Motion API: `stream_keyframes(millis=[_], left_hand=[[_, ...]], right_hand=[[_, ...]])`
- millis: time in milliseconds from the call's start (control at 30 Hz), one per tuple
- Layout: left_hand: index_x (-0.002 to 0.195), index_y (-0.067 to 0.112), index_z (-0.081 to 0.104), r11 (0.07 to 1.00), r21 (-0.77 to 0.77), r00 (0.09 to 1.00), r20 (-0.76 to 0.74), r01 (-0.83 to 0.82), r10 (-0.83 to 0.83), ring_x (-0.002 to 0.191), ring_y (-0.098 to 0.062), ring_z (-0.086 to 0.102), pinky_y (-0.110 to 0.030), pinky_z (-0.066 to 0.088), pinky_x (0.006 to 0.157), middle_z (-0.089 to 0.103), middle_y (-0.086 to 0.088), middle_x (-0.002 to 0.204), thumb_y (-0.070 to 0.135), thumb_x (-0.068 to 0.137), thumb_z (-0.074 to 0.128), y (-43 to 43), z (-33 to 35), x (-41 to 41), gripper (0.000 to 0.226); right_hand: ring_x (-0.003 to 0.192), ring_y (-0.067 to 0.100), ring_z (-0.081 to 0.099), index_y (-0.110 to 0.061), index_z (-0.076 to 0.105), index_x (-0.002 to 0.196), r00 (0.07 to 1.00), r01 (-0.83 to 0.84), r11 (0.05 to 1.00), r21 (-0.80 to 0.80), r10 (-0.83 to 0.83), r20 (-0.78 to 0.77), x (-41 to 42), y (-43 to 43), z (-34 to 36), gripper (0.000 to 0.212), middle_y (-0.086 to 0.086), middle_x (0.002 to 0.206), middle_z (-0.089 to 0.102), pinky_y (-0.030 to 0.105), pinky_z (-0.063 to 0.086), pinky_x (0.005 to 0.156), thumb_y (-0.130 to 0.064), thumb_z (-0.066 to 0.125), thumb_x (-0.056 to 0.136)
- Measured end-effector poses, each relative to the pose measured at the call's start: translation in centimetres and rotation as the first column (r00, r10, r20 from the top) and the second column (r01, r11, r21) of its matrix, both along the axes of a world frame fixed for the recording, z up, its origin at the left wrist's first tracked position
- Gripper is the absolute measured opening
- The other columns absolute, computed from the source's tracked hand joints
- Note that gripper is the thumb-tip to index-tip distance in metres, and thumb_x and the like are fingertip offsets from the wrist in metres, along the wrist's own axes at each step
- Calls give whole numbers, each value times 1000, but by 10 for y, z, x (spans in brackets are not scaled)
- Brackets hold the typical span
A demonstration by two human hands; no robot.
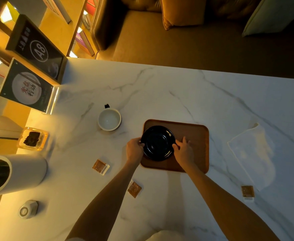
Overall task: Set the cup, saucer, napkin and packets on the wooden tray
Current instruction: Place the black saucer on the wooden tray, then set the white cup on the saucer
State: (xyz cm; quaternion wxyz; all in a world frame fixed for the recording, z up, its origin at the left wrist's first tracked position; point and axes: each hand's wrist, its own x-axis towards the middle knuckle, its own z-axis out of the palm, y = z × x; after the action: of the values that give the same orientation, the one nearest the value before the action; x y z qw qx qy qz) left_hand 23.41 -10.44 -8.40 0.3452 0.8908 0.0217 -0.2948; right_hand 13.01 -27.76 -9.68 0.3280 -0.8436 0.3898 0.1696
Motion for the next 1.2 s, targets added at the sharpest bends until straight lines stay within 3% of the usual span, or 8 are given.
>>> stream_keyframes(millis=[267, 400, 500, 600, 767, 967, 1133, 1200], left_hand=[[118, 12, 66, 999, -19, 998, -58, -34, 33, 73, -11, 59, -19, 43, 57, 71, -4, 97, 6, 92, 54, 0, 4, 2, 30], [121, 8, 61, 993, -98, 986, -160, -71, 54, 96, -25, 65, -39, 54, 86, 69, -11, 110, 23, 94, 59, 11, 5, 4, 31], [116, 6, 58, 967, -185, 952, -282, -178, 121, 88, -27, 65, -47, 56, 88, 66, -13, 101, 35, 96, 54, 30, 7, 3, 35], [104, 8, 58, 906, -240, 895, -372, -348, 245, 77, -22, 60, -40, 54, 76, 62, -14, 97, 35, 99, 47, 61, 8, 9, 30], [106, 3, 55, 793, -259, 812, -384, -551, 439, 76, -26, 57, -37, 49, 68, 59, -16, 95, 36, 101, 44, 112, 15, 38, 34], [100, 4, 54, 783, -285, 831, -259, -553, 492, 70, -24, 54, -35, 48, 65, 54, -15, 89, 34, 100, 47, 142, 35, 98, 31], [126, -4, 51, 846, -229, 869, -249, -481, 427, 111, -41, 59, -49, 47, 99, 59, -25, 121, 31, 98, 50, 134, 33, 125, 45], [129, -7, 48, 842, -257, 870, -281, -474, 404, 116, -42, 57, -49, 46, 98, 57, -30, 123, 28, 97, 52, 125, 32, 131, 47]], right_hand=[[147, 35, 9, -18, 48, 139, 1000, -8, 1000, 12, 8, -16, -2, -1, 2, 44, 13, 159, 16, 47, 31, 112, -37, 43, 99], [149, 28, 2, -21, 42, 143, 1000, -30, 994, 105, 30, 5, -12, -4, 8, 49, 6, 161, 8, 46, 29, 112, -41, 43, 98], [147, 26, 15, -19, 43, 142, 995, 65, 968, 241, -80, 52, -16, -12, 18, 50, 4, 160, 15, 46, 28, 114, -42, 43, 98], [113, 20, 56, -13, 50, 136, 969, 182, 963, 201, -210, 128, -12, -23, 31, 43, 10, 139, 54, 34, 46, 96, -33, 45, 99], [82, 14, 61, -11, 64, 115, 965, 139, 990, 15, -139, 221, 47, -15, 57, 33, 10, 110, 70, 27, 49, 74, -30, 44, 98], [109, 29, 62, -7, 66, 117, 926, -279, 960, 8, 267, 265, 175, 73, 68, 31, 12, 118, 68, 34, 46, 92, -23, 51, 96], [129, 31, 47, -10, 41, 143, 928, -364, 918, 157, 342, 147, 225, 133, 50, 50, 14, 143, 49, 38, 39, 103, -17, 53, 95], [135, 32, 40, -11, 29, 148, 943, -332, 922, 199, 315, 110, 229, 140, 41, 59, 13, 149, 40, 38, 36, 105, -11, 53, 94]])
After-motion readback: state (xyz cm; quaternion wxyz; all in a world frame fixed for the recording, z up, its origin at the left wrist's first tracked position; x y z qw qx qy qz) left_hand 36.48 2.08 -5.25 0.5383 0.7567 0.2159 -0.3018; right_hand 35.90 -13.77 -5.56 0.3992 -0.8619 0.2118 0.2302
